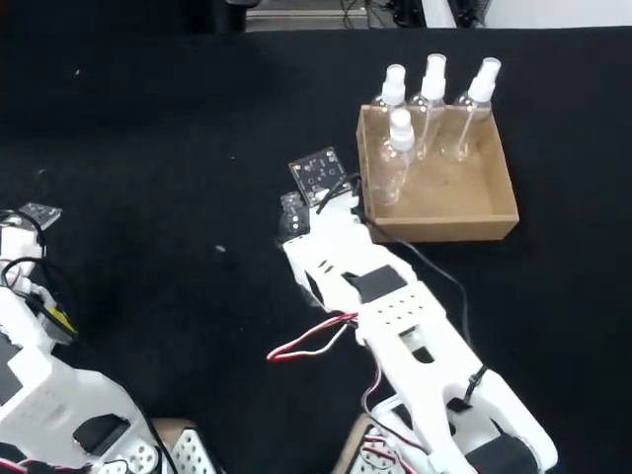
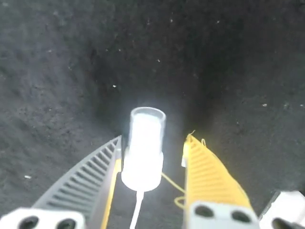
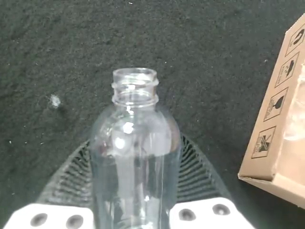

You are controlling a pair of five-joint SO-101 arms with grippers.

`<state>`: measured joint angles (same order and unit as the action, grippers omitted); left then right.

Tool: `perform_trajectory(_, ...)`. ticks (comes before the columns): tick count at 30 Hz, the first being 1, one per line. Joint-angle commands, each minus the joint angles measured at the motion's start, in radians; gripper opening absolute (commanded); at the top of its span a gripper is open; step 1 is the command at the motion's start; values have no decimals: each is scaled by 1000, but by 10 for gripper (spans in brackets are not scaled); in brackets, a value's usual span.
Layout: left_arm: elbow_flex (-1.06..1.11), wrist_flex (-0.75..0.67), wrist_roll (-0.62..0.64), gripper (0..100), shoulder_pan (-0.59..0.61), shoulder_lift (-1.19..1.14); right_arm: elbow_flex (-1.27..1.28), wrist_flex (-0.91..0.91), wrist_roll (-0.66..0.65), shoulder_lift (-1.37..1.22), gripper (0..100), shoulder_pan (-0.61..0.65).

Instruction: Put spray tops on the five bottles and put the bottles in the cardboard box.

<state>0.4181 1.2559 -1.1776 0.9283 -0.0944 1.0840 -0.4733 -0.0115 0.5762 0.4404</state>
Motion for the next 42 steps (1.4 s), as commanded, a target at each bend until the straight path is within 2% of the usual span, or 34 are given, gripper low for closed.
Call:
perform_trajectory(1,10,-87,-8,202,13,-28,-5,18,-8,44,10,-21)
perform_trajectory(8,12,-92,-8,191,15,-41,-4,18,-8,44,10,-21)
perform_trajectory(12,2,-18,-6,16,12,37,-5,18,-8,44,10,-18)
perform_trajectory(14,2,20,-6,54,7,104,-5,18,-8,44,10,-17)
perform_trajectory(16,8,49,-6,24,4,186,-5,18,-8,44,10,-17)
perform_trajectory(20,13,118,38,30,1,381,-5,18,-8,45,10,-15)
perform_trajectory(23,8,120,158,30,-27,540,-5,18,-2,50,10,-15)
perform_trajectory(25,12,126,287,30,-71,638,5,11,9,74,10,-12)
perform_trajectory(29,2,126,638,30,-259,789,91,17,60,216,10,17)
perform_trajectory(33,-44,127,895,30,-490,888,214,41,52,443,10,26)
perform_trajectory(38,-183,118,1119,30,-759,919,323,54,15,682,10,26)
perform_trajectory(42,-348,64,1224,30,-952,921,364,54,14,768,10,26)
